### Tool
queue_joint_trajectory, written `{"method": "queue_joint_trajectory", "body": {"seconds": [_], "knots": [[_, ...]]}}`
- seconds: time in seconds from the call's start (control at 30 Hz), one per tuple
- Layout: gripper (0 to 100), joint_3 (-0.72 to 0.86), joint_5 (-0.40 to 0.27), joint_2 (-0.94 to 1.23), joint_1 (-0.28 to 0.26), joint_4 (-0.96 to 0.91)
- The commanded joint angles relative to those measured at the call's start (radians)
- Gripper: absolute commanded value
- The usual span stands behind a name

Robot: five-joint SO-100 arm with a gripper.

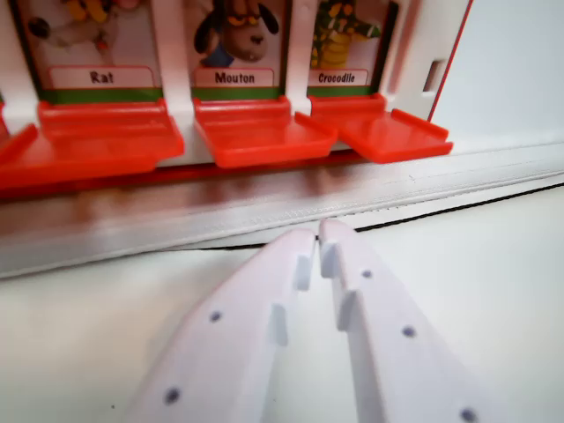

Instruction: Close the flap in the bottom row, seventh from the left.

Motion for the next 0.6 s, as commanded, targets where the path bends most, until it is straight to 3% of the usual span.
{"method": "queue_joint_trajectory", "body": {"seconds": [0.0,0.57], "knots": [[0,-0.15,0.011,-0.015,-0.026,-0.026],[0,-0.265,0.02,-0.121,-0.046,-0.025]]}}
